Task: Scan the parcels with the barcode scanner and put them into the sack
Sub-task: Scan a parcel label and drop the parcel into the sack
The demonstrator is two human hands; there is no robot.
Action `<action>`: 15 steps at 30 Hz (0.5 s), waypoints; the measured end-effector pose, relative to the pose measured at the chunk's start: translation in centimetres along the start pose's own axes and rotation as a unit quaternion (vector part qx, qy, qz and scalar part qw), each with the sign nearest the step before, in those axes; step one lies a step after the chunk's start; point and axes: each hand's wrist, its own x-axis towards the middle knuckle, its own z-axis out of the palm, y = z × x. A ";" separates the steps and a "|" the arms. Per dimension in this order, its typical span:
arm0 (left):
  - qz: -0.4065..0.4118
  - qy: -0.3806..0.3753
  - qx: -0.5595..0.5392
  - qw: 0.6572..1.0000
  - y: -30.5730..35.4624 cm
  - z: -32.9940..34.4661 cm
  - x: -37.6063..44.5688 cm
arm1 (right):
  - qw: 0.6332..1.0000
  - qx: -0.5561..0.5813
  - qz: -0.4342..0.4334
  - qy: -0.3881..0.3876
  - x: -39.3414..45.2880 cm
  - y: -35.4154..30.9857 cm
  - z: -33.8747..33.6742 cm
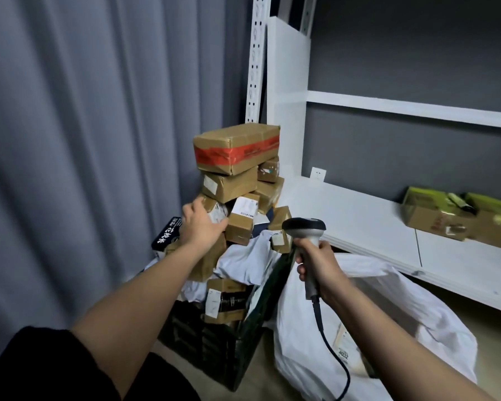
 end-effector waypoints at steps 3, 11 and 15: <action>0.024 0.025 -0.007 0.999 2.3 -1.4 3.4 | 1.000 0.002 -0.012 0.007 1.0 -0.4 0.3; -0.017 -0.002 -0.060 0.998 7.9 -2.1 11.8 | 0.999 0.014 -0.050 0.005 5.3 -2.4 1.5; -0.019 -0.006 -0.080 0.997 6.7 -0.2 15.1 | 0.998 0.022 -0.064 -0.009 7.5 -2.3 1.6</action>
